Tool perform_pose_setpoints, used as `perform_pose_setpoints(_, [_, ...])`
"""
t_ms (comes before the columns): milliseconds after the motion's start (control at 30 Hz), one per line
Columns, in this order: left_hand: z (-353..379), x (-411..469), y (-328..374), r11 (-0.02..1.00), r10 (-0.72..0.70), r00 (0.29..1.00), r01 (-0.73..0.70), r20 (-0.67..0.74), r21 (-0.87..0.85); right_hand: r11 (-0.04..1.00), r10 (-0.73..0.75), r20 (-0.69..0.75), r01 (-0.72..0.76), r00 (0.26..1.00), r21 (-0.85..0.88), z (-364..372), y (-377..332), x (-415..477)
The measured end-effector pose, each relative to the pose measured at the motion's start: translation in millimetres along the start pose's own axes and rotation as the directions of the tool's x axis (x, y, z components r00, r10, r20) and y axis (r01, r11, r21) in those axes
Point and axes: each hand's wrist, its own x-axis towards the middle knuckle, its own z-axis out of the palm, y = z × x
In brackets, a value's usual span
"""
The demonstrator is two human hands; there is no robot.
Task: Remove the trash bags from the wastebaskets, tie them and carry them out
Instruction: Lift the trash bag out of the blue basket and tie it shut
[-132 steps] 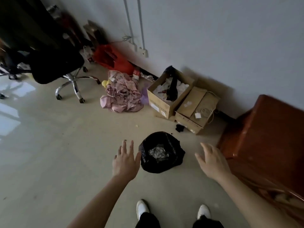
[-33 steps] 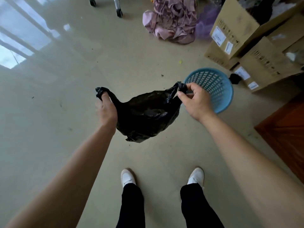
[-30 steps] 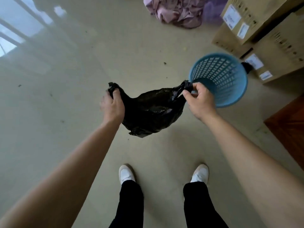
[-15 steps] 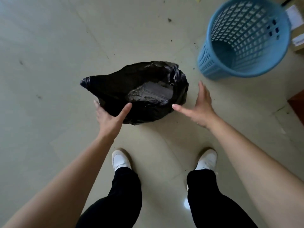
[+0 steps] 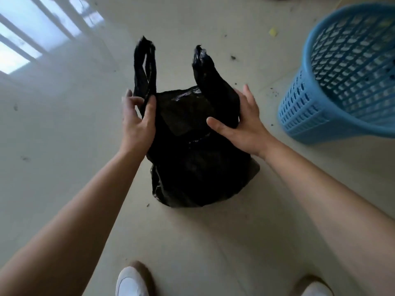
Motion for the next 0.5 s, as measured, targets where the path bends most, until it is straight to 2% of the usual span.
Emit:
perform_pose_setpoints(67, [23,17,5,0.999,0.026,0.998,-0.029,-0.06,-0.041,0.997,-0.043,-0.053,0.047,0.998,0.064,8,12,22])
perform_pose_setpoints(133, [40,33,2,0.994,-0.022,0.992,0.008,-0.125,-0.113,0.981,-0.116,-0.106,0.131,0.988,0.146,14,21,41])
perform_pose_setpoints(233, [50,49,-2,0.96,-0.144,0.968,0.085,-0.208,-0.267,0.932,-0.101,-0.024,0.103,0.995,0.348,17,24,60])
perform_pose_setpoints(300, [50,53,-4,0.949,-0.187,0.953,0.113,-0.236,-0.295,0.896,-0.091,-0.036,0.098,0.995,0.433,16,25,68])
perform_pose_setpoints(400, [44,50,5,0.93,-0.178,0.975,0.122,-0.135,-0.346,0.876,-0.08,-0.056,0.097,0.995,0.473,9,14,70])
perform_pose_setpoints(500, [35,44,15,0.927,-0.012,1.0,0.002,-0.022,-0.374,0.881,-0.003,-0.064,0.033,0.998,0.472,-4,4,56])
